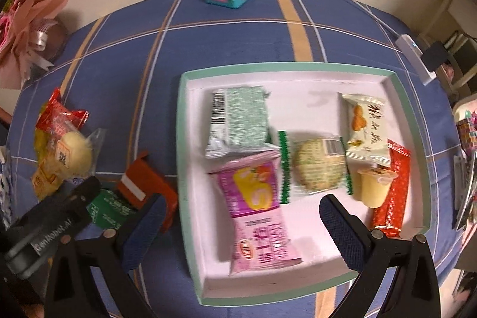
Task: Organize snacks
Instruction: 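Move both tools back over the snack pile, then grasp the green pack with the left tool while the right tool grasps the red box pack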
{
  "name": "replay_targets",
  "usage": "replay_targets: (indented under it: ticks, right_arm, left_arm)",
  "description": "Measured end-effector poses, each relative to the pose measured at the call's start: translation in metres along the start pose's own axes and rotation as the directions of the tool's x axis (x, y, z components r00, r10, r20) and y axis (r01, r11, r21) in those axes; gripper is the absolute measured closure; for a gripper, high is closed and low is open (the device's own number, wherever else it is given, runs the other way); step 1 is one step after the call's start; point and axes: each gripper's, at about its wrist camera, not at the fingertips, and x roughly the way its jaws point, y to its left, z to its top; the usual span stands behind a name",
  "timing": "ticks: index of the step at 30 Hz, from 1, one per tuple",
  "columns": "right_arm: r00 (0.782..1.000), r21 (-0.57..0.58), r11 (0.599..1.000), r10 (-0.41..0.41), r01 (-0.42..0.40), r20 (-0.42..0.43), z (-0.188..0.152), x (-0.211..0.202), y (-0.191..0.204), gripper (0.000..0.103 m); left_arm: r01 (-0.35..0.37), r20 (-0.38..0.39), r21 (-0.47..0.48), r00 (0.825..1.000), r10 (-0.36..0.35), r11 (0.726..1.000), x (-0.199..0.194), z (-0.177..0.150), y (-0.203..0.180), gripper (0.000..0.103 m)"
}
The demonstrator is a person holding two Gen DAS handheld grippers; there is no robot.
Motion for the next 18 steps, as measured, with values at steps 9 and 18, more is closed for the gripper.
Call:
replay_targets:
  ticks: [9,18]
  right_arm:
    - [1.000,0.018,1.000,0.015,-0.015,-0.001,0.001,-0.001,-0.010,0.000]
    - [1.000,0.013,1.000,0.022,-0.022,-0.003,0.000,-0.001,-0.007,0.000]
  left_arm:
    - [0.015,-0.020,0.006,1.000,-0.015,1.000,0.014,-0.003,-0.019,0.001]
    - [-0.004,-0.035,0.014,0.999,0.005,1.000,0.010,-0.010,-0.006,0.000]
